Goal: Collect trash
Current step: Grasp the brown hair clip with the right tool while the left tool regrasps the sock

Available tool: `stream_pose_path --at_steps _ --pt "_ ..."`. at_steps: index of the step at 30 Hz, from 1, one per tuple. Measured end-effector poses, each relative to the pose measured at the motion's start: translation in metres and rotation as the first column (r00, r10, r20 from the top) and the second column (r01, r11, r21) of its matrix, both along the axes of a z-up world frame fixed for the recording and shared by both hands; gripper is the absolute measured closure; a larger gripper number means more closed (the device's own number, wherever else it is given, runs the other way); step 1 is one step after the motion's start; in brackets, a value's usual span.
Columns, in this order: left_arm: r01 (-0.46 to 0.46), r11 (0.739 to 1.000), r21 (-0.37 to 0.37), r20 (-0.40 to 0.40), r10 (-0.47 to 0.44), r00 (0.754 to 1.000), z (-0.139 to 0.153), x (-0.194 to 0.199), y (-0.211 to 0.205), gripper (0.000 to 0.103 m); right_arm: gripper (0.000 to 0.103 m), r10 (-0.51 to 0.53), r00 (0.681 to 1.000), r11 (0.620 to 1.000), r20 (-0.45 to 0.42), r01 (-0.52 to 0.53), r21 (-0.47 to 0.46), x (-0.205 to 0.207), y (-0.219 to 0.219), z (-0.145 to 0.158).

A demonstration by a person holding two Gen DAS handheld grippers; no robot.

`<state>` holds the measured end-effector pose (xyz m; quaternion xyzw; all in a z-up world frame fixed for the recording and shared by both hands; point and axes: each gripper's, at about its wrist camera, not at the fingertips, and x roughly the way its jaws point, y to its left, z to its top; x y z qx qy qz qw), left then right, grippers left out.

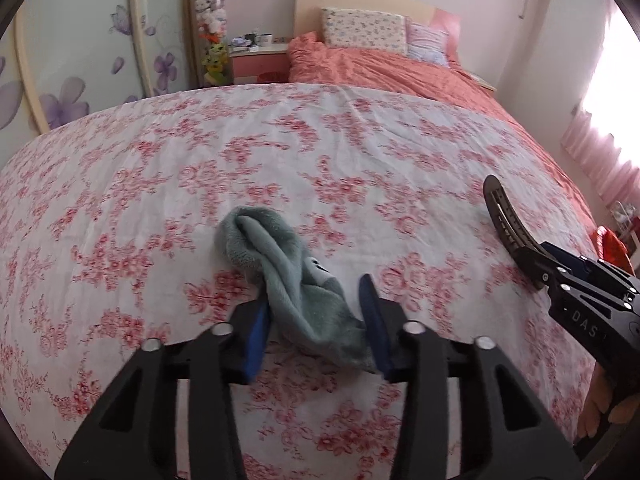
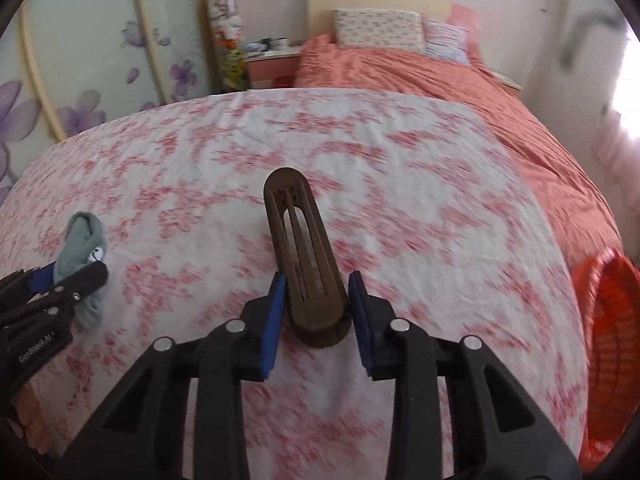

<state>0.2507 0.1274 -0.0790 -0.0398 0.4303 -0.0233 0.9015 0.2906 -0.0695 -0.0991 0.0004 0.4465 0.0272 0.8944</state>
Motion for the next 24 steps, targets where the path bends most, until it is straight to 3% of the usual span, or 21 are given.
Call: stream_pose_path --at_steps 2,4,7,10,12,21,24 --pt "0.06 0.998 -0.025 0.007 -0.06 0.998 0.001 -0.007 -0.005 0.075 0.072 -0.039 0.999 0.999 -0.013 0.04 0.022 -0.012 -0.012 0.001" --pt "0.091 0.996 -0.002 0.023 -0.091 0.996 0.003 -0.014 -0.01 0.075 0.072 -0.054 0.998 0.998 -0.015 0.055 0.042 -0.023 -0.021 0.0" --pt "0.064 0.997 0.041 0.024 -0.065 0.998 0.002 -0.016 -0.008 0.071 0.071 -0.058 0.998 0.997 0.002 0.058 0.041 -0.028 -0.024 -0.002" --pt "0.014 0.999 0.034 0.009 -0.014 1.0 0.0 -0.011 -0.001 0.058 0.067 -0.055 0.998 0.998 0.004 0.055 0.024 -0.023 -0.019 -0.003" --pt "0.002 1.0 0.027 0.004 -0.002 1.0 -0.001 -0.01 0.0 0.056 0.063 -0.046 0.999 0.999 0.007 0.046 0.0 -0.021 -0.014 -0.004" --pt "-0.013 0.997 0.08 0.001 0.013 1.0 -0.003 -0.008 -0.007 0.053 0.062 -0.047 0.999 0.998 0.004 0.047 -0.036 -0.02 -0.01 -0.005" --pt "-0.019 0.994 0.112 -0.004 0.02 1.0 -0.004 -0.008 -0.012 0.048 0.056 -0.054 0.999 0.998 0.0 0.054 -0.024 -0.02 -0.013 -0.006"
